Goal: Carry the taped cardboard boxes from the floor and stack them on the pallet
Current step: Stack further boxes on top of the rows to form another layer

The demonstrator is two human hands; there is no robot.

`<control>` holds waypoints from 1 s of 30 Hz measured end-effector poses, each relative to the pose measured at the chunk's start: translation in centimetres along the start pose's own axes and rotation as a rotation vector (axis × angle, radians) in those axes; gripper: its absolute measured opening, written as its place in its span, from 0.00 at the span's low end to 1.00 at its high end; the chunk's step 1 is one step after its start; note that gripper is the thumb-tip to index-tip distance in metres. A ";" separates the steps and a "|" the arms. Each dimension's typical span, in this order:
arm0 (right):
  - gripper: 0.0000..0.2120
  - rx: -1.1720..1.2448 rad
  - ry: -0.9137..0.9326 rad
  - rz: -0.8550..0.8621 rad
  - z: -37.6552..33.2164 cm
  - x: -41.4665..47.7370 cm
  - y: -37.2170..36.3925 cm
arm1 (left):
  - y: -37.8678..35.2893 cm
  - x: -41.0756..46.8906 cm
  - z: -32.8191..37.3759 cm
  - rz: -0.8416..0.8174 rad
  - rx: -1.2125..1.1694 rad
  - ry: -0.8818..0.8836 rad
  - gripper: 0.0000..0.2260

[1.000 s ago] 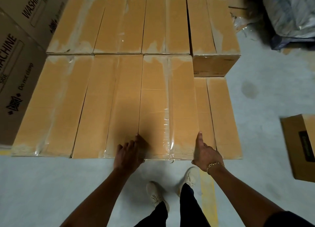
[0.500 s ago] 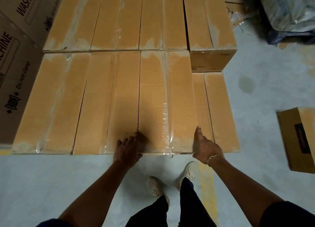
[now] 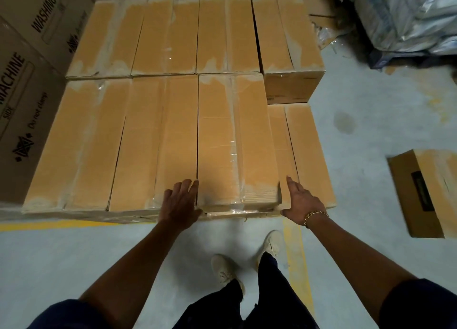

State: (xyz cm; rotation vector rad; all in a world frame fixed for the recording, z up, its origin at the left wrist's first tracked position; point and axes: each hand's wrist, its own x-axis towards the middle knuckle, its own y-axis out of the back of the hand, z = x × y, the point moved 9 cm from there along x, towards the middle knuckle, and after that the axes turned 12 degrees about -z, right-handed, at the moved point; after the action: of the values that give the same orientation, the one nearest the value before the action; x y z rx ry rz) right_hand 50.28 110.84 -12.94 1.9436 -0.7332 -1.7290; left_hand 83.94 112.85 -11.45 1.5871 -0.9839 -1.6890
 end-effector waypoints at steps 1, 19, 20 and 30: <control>0.54 0.006 0.004 0.002 0.1 -0.3 -0.2 | 0.0 -0.3 0.2 -0.001 -0.005 -0.004 0.42; 0.45 0.212 -0.028 0.161 8.2 -6.6 0.5 | 5.3 -0.3 11.6 0.063 -0.084 -0.180 0.44; 0.44 0.238 -0.037 0.177 9.5 -7.2 0.7 | 6.1 -0.1 13.2 0.076 -0.086 -0.207 0.44; 0.43 0.573 -0.225 0.303 32.5 -16.0 -2.7 | 9.6 2.7 40.1 0.063 0.010 -0.456 0.45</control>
State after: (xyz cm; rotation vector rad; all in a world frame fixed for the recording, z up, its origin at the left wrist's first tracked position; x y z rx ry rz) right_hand 17.07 124.02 -6.58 1.8455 -1.6633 -1.6794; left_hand 43.29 109.76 -4.71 1.1816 -1.2462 -2.0500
